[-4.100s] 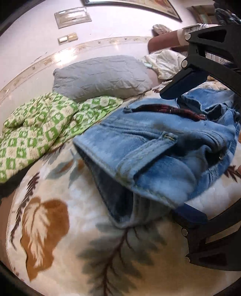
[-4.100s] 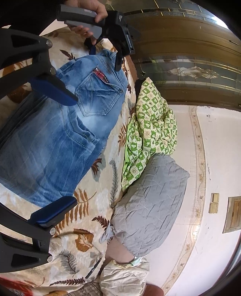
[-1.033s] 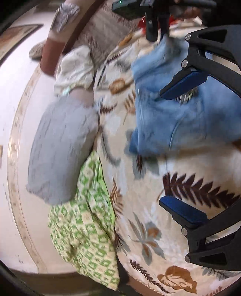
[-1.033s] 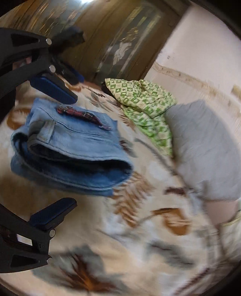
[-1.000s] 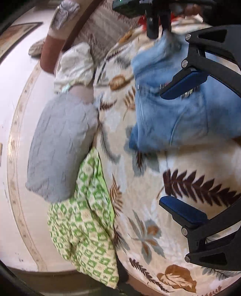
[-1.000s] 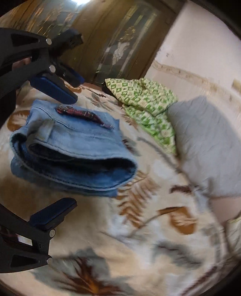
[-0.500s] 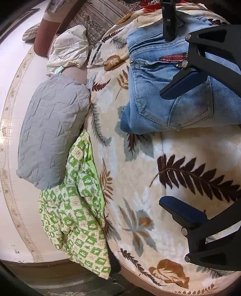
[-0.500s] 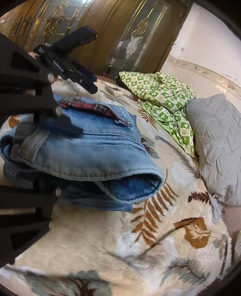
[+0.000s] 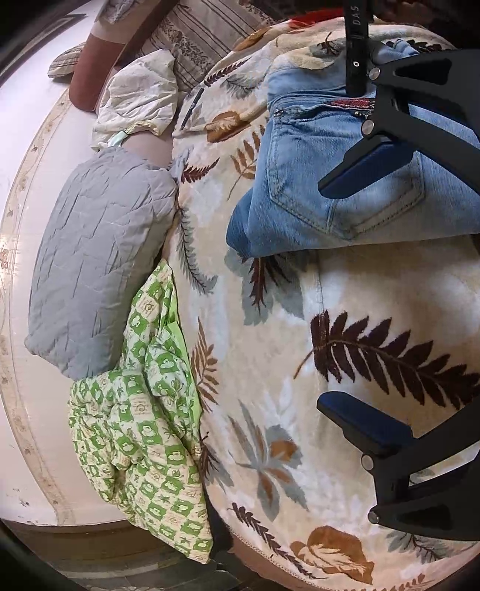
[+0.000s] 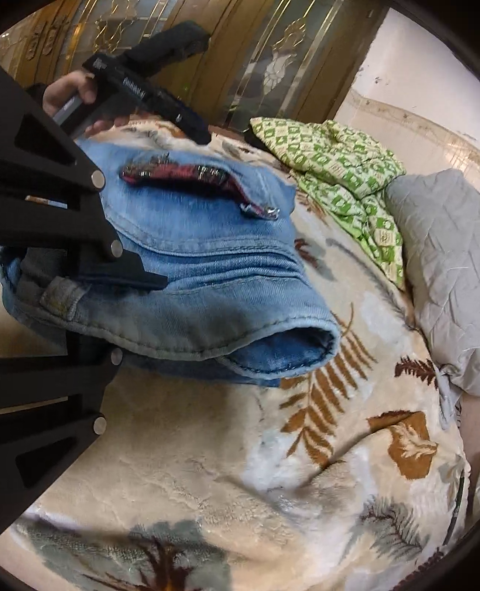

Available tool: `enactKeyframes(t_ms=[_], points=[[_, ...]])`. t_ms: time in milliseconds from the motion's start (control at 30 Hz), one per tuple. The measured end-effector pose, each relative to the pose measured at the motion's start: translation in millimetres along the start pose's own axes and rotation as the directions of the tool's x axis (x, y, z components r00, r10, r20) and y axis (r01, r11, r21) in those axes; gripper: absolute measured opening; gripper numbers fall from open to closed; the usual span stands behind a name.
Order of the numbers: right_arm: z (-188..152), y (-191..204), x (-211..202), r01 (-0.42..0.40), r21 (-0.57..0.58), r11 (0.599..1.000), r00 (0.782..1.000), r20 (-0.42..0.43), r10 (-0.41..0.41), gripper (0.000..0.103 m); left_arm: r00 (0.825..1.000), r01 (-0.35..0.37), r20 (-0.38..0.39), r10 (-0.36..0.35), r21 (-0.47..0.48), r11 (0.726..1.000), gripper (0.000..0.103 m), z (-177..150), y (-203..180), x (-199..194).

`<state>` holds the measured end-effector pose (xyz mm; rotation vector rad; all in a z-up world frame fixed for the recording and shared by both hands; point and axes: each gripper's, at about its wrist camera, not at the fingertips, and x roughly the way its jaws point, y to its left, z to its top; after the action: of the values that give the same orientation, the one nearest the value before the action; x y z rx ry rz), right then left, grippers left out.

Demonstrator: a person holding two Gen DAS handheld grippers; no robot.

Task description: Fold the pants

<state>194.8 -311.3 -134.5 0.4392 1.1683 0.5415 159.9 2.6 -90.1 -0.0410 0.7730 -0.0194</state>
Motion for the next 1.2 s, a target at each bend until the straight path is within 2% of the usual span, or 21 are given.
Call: enactKeyframes(t_ms=[33,133,200,233,333,400,467,533,600,700,733,833,900,933,1033,1133,1167,1200], points=[[1,0,-3,-0.012,0.002,1.0,1.0,0.003,0.012,0.016,1.0,0.003,-0.003,-0.003,-0.004,1.0,0.103,0,2,0],[2,5,-19,-0.044,0.012,0.999,0.999,0.029,0.044,0.034,1.0,0.015,-0.002,-0.015,-0.021,1.0,0.103,4,9,-3],[-2,4,-39,-0.08,0.027,0.996,0.992,0.103,0.077,0.083,1.0,0.029,-0.005,-0.029,-0.032,0.999,0.103,7,16,-5],[-4,1,-50,-0.101,0.04,0.994,0.985,0.141,0.094,0.089,0.999,0.042,-0.011,-0.043,-0.039,0.998,0.103,9,19,-5],[-8,-10,-68,-0.167,0.094,0.981,0.974,0.171,0.15,0.091,0.987,0.147,-0.054,-0.151,-0.076,0.986,0.103,15,28,-4],[-12,-17,-68,-0.19,0.115,0.975,0.973,0.156,0.171,0.096,0.96,0.25,-0.101,-0.259,-0.097,0.963,0.103,22,30,2],[-17,-23,-59,-0.22,0.144,0.965,0.972,0.116,0.205,0.096,0.923,0.33,-0.167,-0.346,-0.115,0.937,0.103,29,29,13],[-21,-28,-49,-0.264,0.186,0.946,0.963,0.103,0.249,0.096,0.87,0.403,-0.242,-0.431,-0.158,0.902,0.103,33,26,31],[-24,-32,-40,-0.3,0.222,0.928,0.953,0.1,0.285,0.096,0.824,0.429,-0.303,-0.478,-0.217,0.877,0.103,33,24,51],[-28,-36,-25,-0.334,0.265,0.905,0.943,0.08,0.324,0.096,0.804,0.423,-0.338,-0.489,-0.253,0.87,0.103,31,21,69],[-29,-37,-21,-0.342,0.269,0.9,0.939,0.072,0.335,0.096,0.789,0.436,-0.344,-0.509,-0.269,0.859,0.103,29,19,73],[-30,-37,-12,-0.355,0.28,0.892,0.933,0.053,0.355,0.096,0.73,0.497,-0.342,-0.591,-0.328,0.804,0.103,24,12,81],[-29,-34,-7,-0.363,0.275,0.89,0.93,0.052,0.363,0.096,0.7,0.531,-0.334,-0.632,-0.349,0.772,0.103,21,2,86],[-27,-31,-5,-0.367,0.275,0.889,0.929,0.051,0.367,0.096,0.691,0.54,-0.335,-0.641,-0.352,0.765,0.103,20,-1,88],[-27,-24,1,-0.348,0.263,0.9,0.935,0.034,0.352,0.097,0.679,0.523,-0.369,-0.634,-0.362,0.772,0.103,14,-11,103],[-22,-20,7,-0.346,0.248,0.905,0.936,0.02,0.353,0.097,0.676,0.537,-0.326,-0.661,-0.396,0.745,0.103,10,-10,104],[-19,-19,10,-0.353,0.25,0.902,0.933,0.02,0.36,0.097,0.649,0.564,-0.303,-0.698,-0.425,0.708,0.103,8,-9,102],[-17,-19,11,-0.364,0.25,0.897,0.928,0.023,0.371,0.097,0.627,0.577,-0.292,-0.722,-0.448,0.683,0.103,6,-7,102]])
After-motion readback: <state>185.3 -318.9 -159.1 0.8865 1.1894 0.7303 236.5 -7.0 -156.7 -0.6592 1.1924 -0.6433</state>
